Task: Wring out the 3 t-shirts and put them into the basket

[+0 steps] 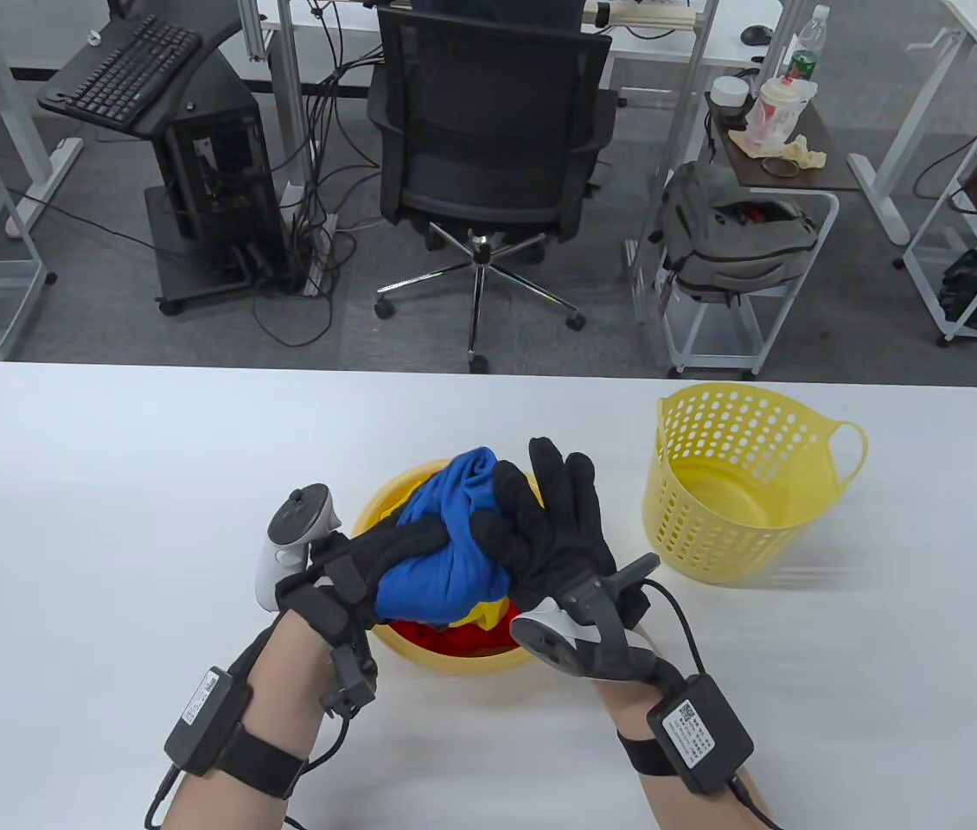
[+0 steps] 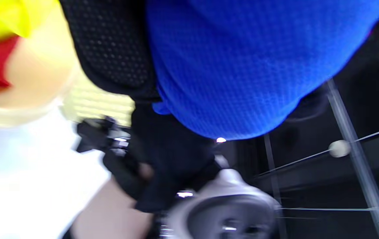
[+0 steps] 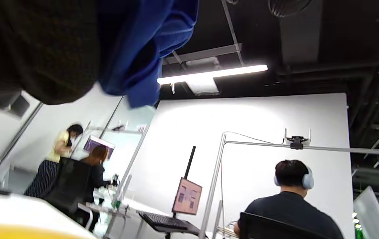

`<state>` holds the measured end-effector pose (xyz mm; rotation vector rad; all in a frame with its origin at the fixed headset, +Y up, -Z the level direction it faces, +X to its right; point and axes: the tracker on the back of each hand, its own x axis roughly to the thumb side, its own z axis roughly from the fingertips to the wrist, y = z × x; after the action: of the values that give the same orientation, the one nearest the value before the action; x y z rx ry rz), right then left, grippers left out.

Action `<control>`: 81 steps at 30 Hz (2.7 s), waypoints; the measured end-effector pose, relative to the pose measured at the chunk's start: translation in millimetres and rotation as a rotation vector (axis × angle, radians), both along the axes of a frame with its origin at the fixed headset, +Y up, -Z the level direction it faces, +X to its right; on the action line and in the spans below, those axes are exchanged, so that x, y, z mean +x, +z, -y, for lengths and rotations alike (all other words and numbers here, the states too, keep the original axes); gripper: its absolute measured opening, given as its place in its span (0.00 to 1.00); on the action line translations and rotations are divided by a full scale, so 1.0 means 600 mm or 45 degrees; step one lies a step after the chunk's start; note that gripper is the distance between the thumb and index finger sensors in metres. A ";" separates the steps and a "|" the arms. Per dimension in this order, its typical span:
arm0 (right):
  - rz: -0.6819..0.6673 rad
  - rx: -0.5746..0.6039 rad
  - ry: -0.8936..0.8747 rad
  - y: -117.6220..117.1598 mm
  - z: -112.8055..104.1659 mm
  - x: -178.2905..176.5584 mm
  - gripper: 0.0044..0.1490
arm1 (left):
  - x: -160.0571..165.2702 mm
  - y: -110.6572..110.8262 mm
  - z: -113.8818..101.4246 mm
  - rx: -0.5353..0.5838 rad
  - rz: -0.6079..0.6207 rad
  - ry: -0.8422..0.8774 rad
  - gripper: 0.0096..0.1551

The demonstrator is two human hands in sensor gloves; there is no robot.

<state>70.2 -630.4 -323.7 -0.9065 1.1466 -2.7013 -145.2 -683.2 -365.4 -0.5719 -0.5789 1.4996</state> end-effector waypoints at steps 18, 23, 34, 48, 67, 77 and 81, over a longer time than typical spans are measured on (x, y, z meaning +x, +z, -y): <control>-0.193 -0.305 -0.350 -0.021 -0.010 0.023 0.66 | 0.003 0.006 -0.020 0.116 -0.002 -0.075 0.61; -0.089 -0.269 -0.335 -0.029 -0.013 0.031 0.64 | 0.020 0.014 -0.033 0.233 0.051 -0.126 0.75; 0.129 -0.315 -0.008 -0.035 -0.003 0.005 0.59 | 0.066 0.042 -0.052 0.785 -0.214 -0.972 0.80; 0.234 -0.502 -0.162 -0.053 0.016 -0.003 0.59 | 0.090 0.055 -0.033 1.118 -0.503 -1.277 0.76; 0.259 -0.634 -0.241 -0.056 -0.004 0.014 0.58 | 0.108 0.071 -0.036 1.170 -0.598 -1.267 0.75; 0.267 -0.634 -0.253 -0.062 0.005 0.012 0.58 | 0.108 0.066 -0.037 1.201 -0.584 -1.327 0.75; 0.255 -0.641 -0.277 -0.063 0.004 0.012 0.57 | 0.108 0.068 -0.042 1.227 -0.598 -1.359 0.75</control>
<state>77.6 -632.7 -361.6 -0.5507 0.5613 -3.2419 -80.1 -658.2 -324.5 0.2455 -0.4310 0.2129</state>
